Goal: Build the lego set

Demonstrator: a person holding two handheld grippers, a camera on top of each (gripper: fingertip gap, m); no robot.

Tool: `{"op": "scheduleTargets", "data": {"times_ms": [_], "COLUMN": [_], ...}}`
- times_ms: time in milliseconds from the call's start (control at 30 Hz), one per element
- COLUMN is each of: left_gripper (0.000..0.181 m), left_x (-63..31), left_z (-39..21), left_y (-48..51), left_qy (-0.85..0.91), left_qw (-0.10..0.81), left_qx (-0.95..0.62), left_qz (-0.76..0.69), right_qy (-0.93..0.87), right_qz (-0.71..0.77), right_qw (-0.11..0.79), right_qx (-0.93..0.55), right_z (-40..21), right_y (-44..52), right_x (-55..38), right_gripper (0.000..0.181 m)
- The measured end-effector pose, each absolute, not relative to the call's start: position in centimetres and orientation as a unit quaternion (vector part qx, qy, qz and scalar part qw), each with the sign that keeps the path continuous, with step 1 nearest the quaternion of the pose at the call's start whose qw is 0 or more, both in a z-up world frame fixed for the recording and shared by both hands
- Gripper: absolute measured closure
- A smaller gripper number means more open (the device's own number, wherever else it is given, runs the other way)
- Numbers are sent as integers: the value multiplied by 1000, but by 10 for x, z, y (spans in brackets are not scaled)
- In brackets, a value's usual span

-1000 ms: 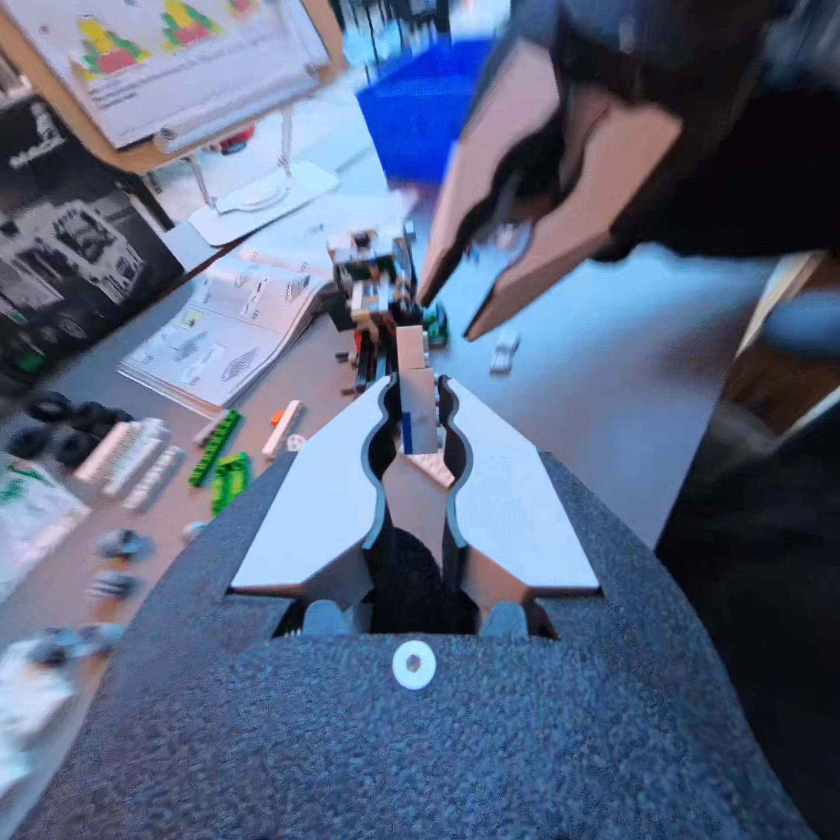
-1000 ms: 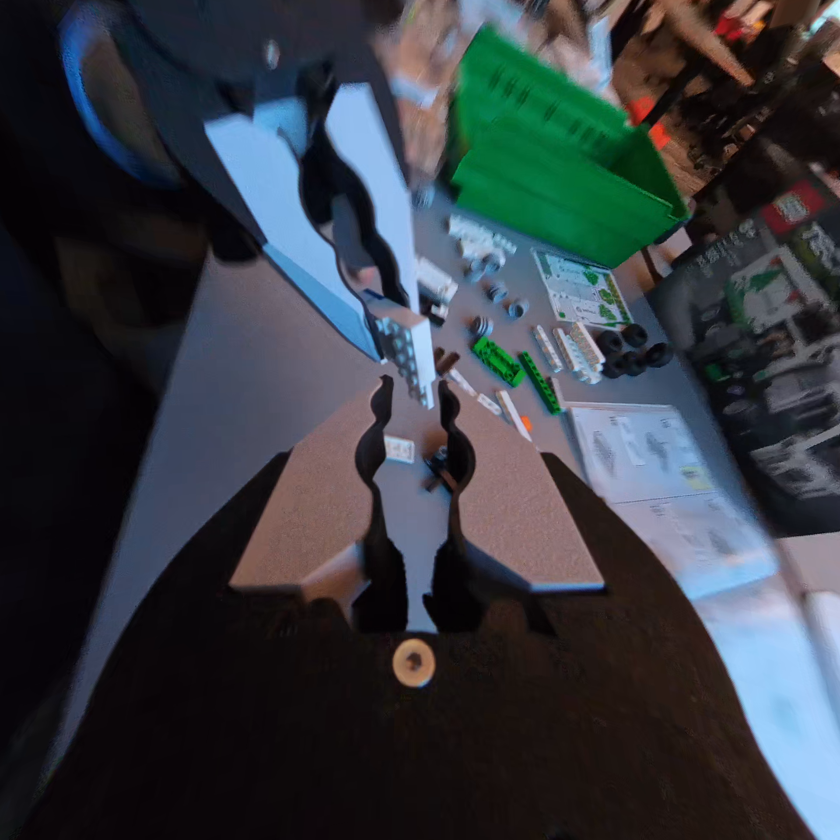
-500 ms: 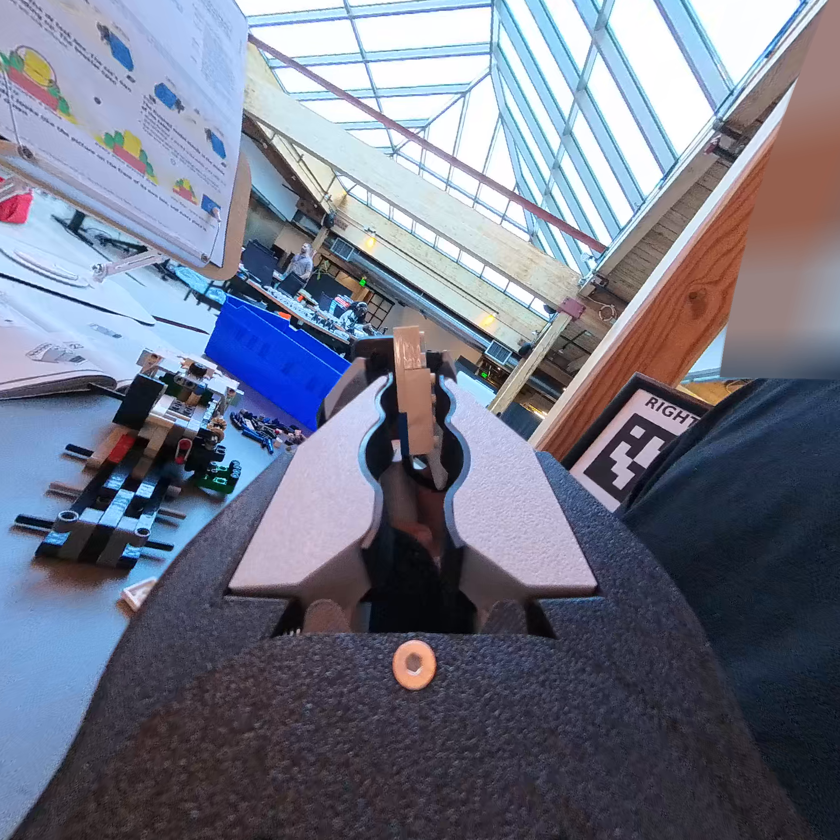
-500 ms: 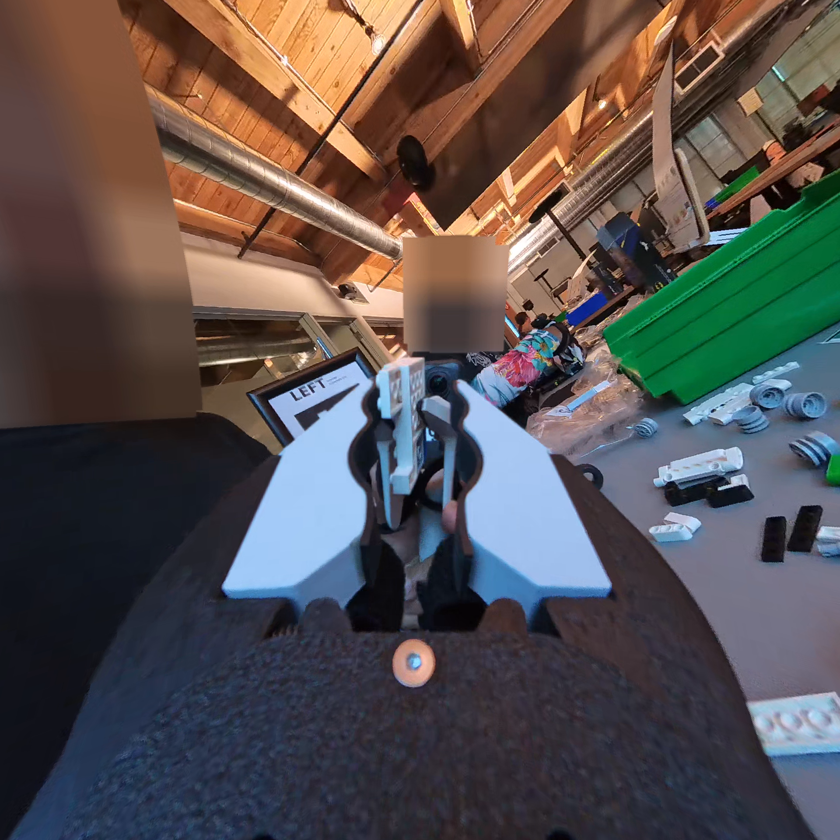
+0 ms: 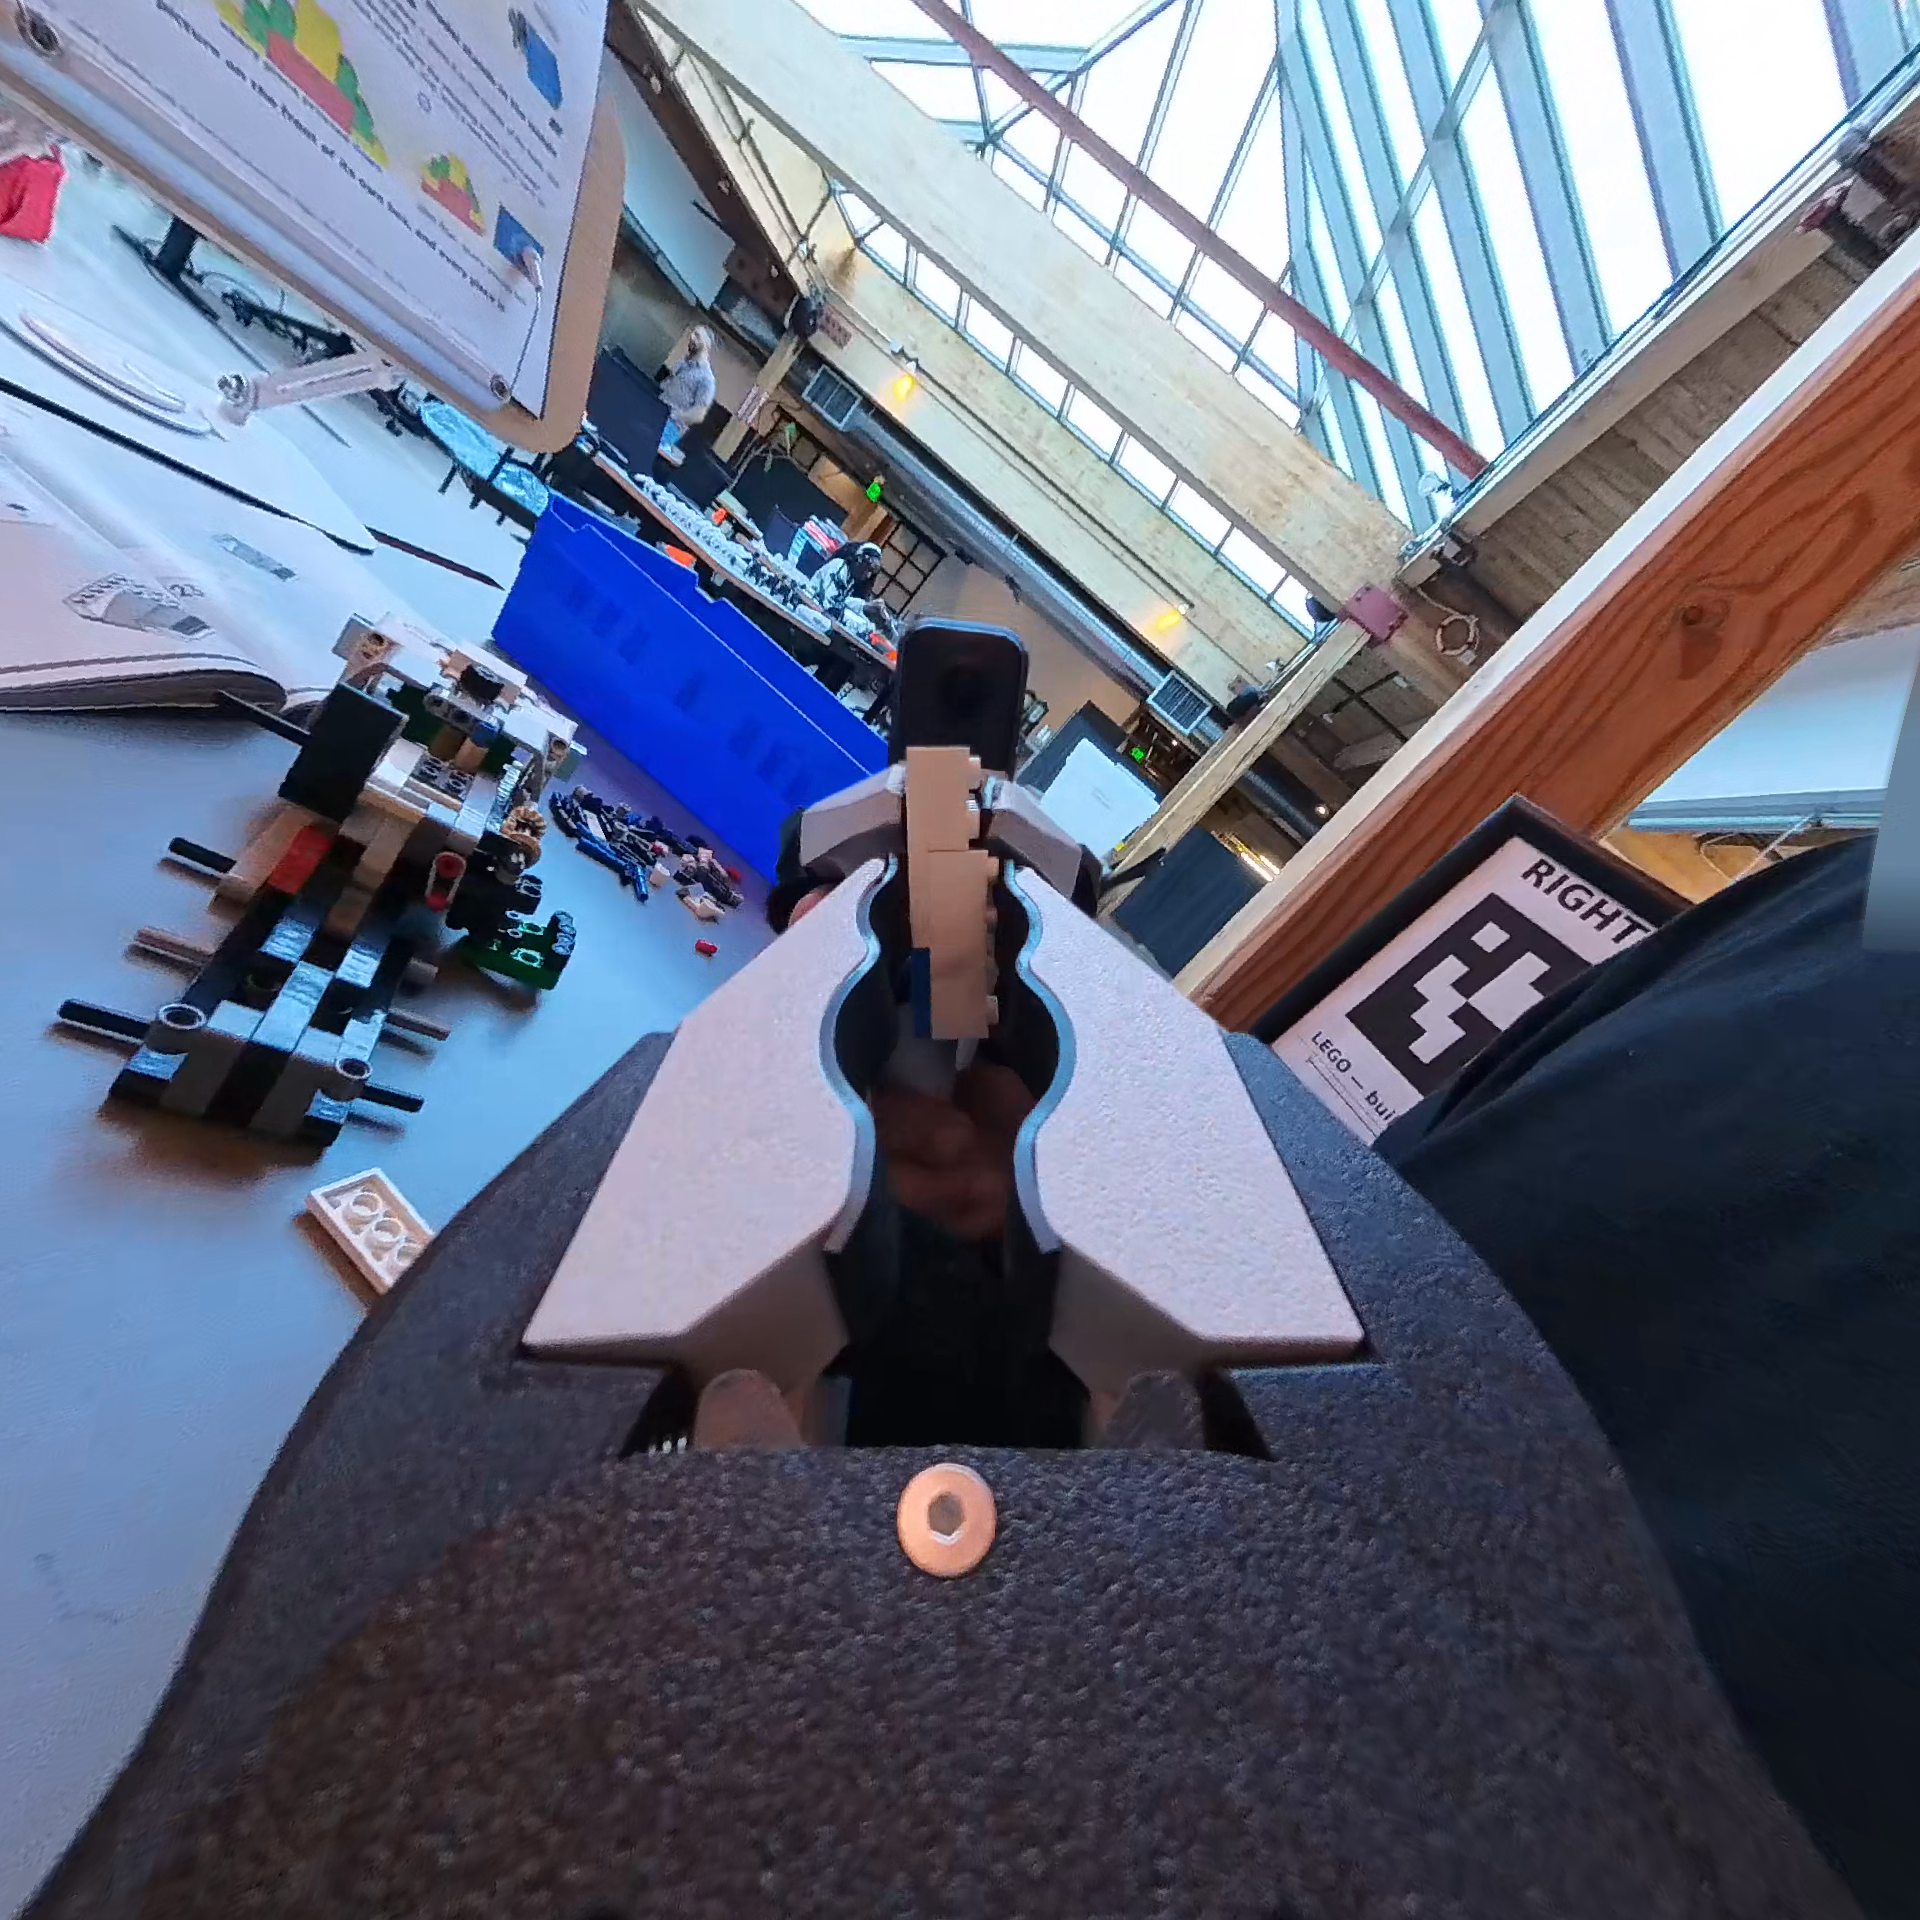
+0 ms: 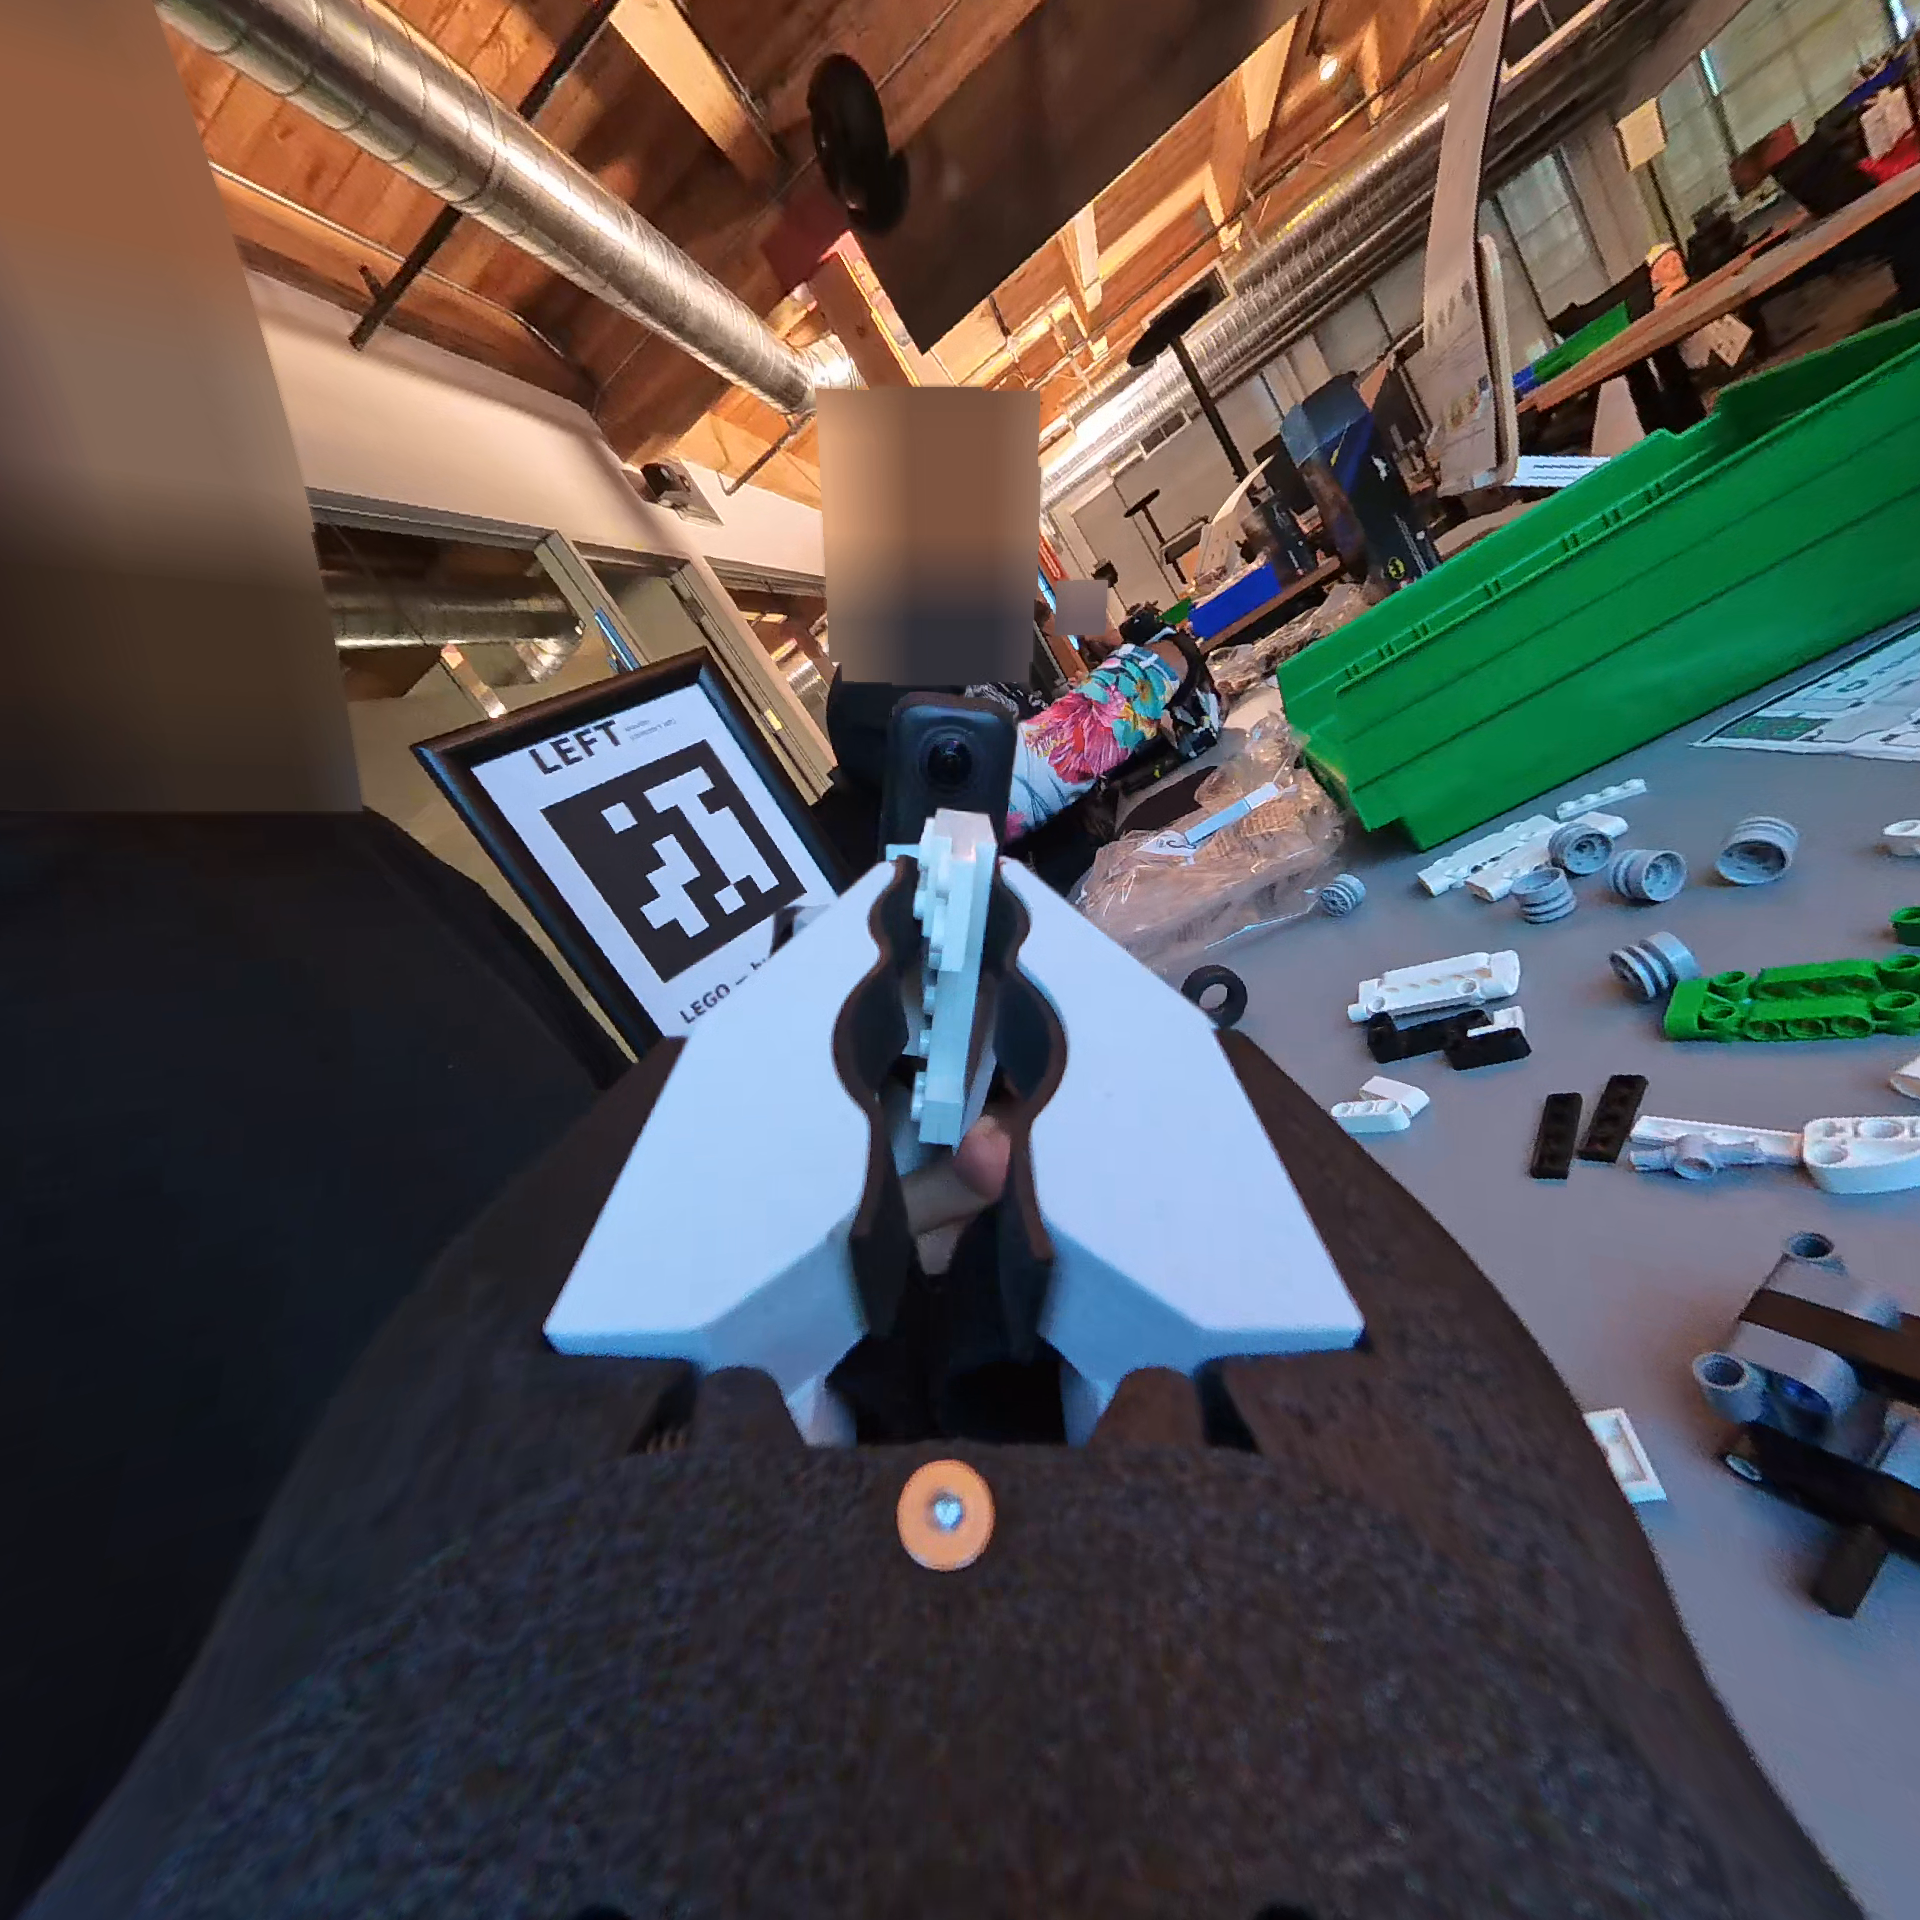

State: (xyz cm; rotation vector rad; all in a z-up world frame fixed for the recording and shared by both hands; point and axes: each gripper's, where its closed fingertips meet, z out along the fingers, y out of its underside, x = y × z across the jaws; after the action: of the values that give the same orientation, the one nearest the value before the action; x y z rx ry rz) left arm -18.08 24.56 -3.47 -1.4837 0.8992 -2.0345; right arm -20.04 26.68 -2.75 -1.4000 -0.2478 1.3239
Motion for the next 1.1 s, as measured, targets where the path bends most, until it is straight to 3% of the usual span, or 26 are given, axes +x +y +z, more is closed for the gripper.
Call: {"op": "scheduleTargets", "data": {"times_ms": [167, 267, 367, 533, 733, 967, 1100], "left_gripper": [167, 167, 167, 167, 167, 167, 167], "left_x": [-182, -195, -217, -234, -230, -227, -226], "left_z": [-41, -47, -68, -116, -123, -117, -119], "left_y": [254, 276, 313, 336, 325, 314, 316], "left_qy": [307, 280, 264, 263, 319, 403, 399], "left_qw": [197, 195, 225, 230, 247, 225, 211], "left_qx": [-553, -559, -602, -700, -705, -664, -669], "left_qz": [-749, -755, -719, -623, -583, -589, -590], "right_qy": [-88, -74, -94, -163, -199, -279, -287], "right_qz": [557, 542, 418, 192, 76, 93, 147], "right_qw": [562, 560, 542, 391, 420, 392, 372], "right_qx": [-605, -623, -723, -885, -882, -872, -870], "right_z": [-33, -39, -78, -171, -176, -186, -185], "right_y": [276, 282, 282, 263, 270, 274, 266], "right_x": [-199, -183, -156, -163, -180, -184, -192], "right_gripper": [170, 156, 156, 148, 151, 144, 149]}}
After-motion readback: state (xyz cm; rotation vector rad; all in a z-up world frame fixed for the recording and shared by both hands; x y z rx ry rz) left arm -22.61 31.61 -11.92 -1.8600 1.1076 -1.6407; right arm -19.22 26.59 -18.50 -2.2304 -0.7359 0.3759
